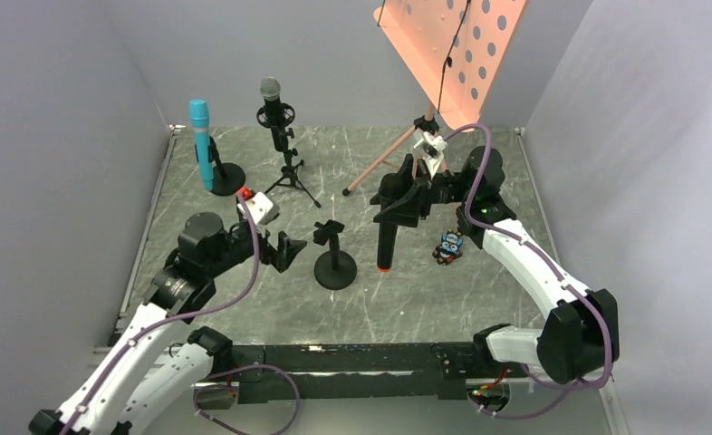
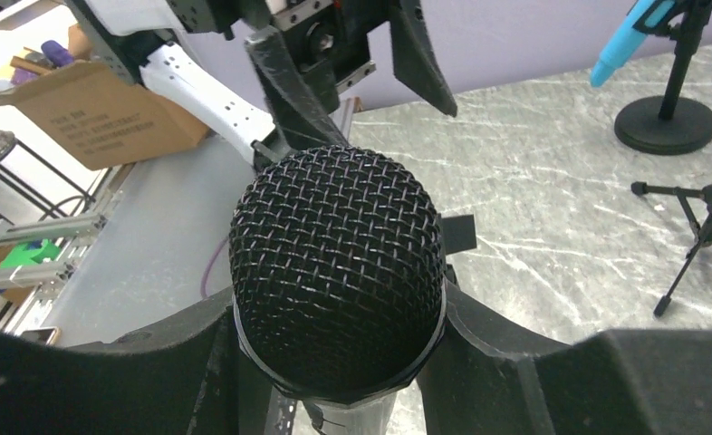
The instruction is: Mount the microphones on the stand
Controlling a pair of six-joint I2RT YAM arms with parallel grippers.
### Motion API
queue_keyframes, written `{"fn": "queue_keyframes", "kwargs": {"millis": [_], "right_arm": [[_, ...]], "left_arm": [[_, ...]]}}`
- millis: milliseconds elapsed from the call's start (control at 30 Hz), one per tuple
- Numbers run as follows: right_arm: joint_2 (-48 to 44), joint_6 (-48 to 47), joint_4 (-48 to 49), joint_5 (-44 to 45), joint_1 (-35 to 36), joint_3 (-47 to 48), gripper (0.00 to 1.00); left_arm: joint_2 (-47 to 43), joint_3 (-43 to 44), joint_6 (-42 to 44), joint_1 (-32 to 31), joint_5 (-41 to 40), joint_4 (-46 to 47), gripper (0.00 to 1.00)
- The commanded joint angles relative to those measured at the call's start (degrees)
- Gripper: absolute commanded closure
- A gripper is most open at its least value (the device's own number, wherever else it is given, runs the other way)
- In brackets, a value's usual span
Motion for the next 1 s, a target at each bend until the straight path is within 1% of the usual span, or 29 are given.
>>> {"fn": "queue_keyframes", "kwargs": {"millis": [0, 67, 133, 200, 267, 367, 467, 600, 667, 733, 800, 900, 933, 967], "right_arm": [[-0.43, -6.84, -5.40, 1.16, -0.19, 2.54, 1.00], [-0.38, -8.29, -6.76, 1.06, -0.13, 2.67, 1.00], [-0.39, -9.16, -7.42, 0.94, -0.05, 2.68, 1.00], [-0.37, -9.73, -7.84, 0.82, -0.12, 2.63, 1.00], [-0.35, -9.69, -7.58, 0.69, -0.11, 2.44, 1.00], [-0.33, -9.46, -7.20, 0.40, 0.02, 2.32, 1.00], [-0.36, -9.35, -6.98, 0.26, 0.06, 2.23, 1.00], [-0.27, -9.04, -6.66, 0.02, 0.05, 2.15, 1.00], [-0.14, -8.78, -6.40, -0.08, 0.07, 2.08, 1.00], [-0.04, -8.54, -6.08, -0.16, 0.06, 1.99, 1.00], [0.12, -8.49, -5.85, -0.21, 0.15, 1.90, 1.00], [0.17, -8.56, -5.92, -0.11, 0.14, 1.88, 1.00], [0.20, -8.72, -6.05, -0.14, 0.18, 1.88, 1.00], [0.16, -8.98, -6.33, -0.11, 0.10, 1.96, 1.00]], "left_arm": [[2.81, -4.28, 6.47, 5.87, 17.79, 8.41, 0.01], [3.75, -6.13, 11.73, 5.94, 21.82, 12.92, 0.01], [4.75, -7.96, 14.37, 5.94, 23.59, 18.40, 0.01], [6.75, -8.07, 16.71, 6.00, 25.75, 21.07, 0.01], [9.89, -6.28, 18.44, 6.16, 28.06, 20.32, 0.01], [15.29, -3.57, 20.12, 6.37, 31.65, 19.16, 0.05], [18.50, -2.88, 20.65, 6.59, 32.32, 20.33, 0.07], [20.68, -3.14, 20.52, 7.19, 33.08, 22.90, 0.10], [21.17, -3.26, 19.95, 7.41, 33.88, 23.76, 0.14], [22.07, -2.63, 19.57, 7.51, 34.75, 23.30, 0.20], [22.98, -1.49, 19.31, 7.53, 35.61, 21.96, 0.24], [23.09, -1.68, 18.12, 7.52, 36.29, 23.18, 0.26], [22.95, -1.97, 17.89, 7.52, 36.41, 23.65, 0.29], [22.98, -2.10, 17.65, 7.52, 36.66, 23.85, 0.34]]}}
